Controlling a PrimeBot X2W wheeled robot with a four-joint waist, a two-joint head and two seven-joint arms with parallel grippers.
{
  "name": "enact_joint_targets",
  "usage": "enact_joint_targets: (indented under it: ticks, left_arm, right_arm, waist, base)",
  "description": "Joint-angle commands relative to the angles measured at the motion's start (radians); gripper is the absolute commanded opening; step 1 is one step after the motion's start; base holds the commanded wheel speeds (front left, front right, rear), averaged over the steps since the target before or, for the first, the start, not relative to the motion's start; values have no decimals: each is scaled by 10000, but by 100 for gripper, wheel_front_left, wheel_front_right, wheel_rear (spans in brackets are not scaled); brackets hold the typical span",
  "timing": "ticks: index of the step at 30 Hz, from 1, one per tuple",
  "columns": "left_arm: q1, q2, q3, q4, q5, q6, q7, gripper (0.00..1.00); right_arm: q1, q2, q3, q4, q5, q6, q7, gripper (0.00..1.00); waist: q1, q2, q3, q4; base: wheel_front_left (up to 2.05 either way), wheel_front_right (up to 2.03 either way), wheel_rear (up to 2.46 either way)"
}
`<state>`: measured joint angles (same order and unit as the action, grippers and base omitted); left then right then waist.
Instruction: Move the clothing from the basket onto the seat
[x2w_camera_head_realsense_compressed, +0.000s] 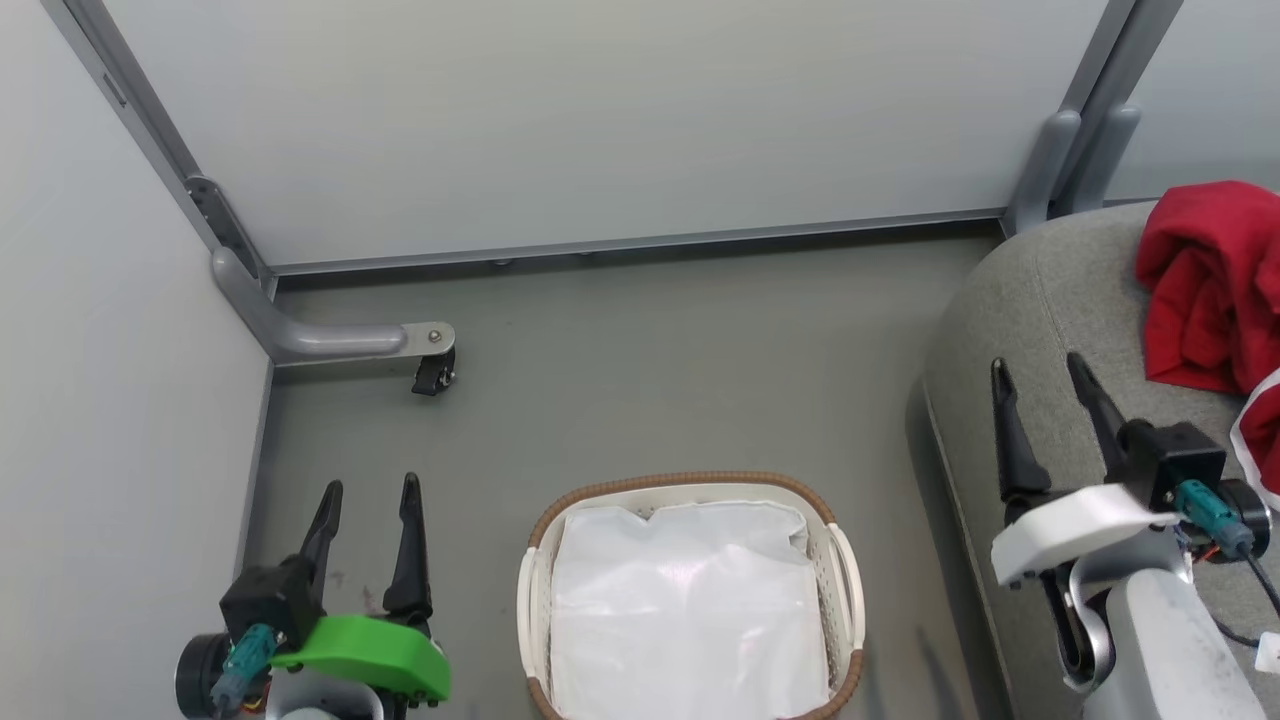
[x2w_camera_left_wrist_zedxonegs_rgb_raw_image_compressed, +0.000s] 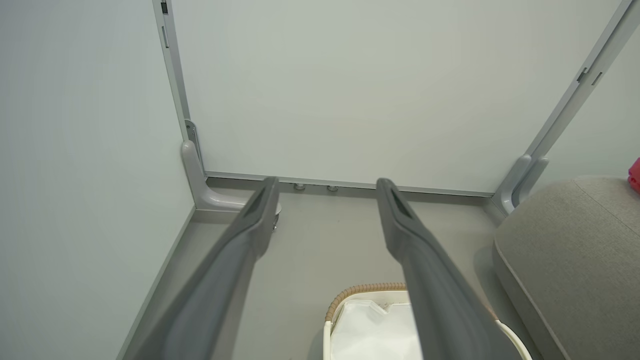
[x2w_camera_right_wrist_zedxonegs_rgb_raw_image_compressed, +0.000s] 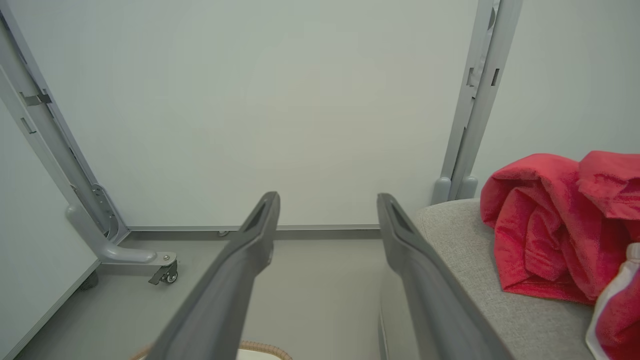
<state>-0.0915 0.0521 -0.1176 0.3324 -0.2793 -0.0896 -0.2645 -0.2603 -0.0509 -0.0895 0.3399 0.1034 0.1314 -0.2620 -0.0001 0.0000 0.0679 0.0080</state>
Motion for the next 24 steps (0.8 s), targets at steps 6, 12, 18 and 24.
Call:
enact_joint_targets:
  ticks: [6,12,18,24]
  left_arm:
    - [749,-12,266,-55,51,-105,4,100]
    - [1118,-14,344,-230,-82,14,4,100]
    - [1101,-14,170,-222,-168,86,4,100]
    - [1036,-12,53,-168,-216,94,4,100]
  right_arm:
    - [1233,-18,509,-470,508,-15,-45,100]
    - [1739,-16,490,-641,933,-15,-45,100]
    - [1818,-15,507,-514,1105,-15,-45,100]
    - [1693,-14,497,-370,1187,-15,-45,100]
  waist:
    - [1,0,-472,44]
    - [1,0,-582,9]
    - [1,0,-602,25]
    - [1,0,-579,8]
  base:
    - [0,0,0]
    - [0,0,0]
    - [0,0,0]
    - [0,0,0]
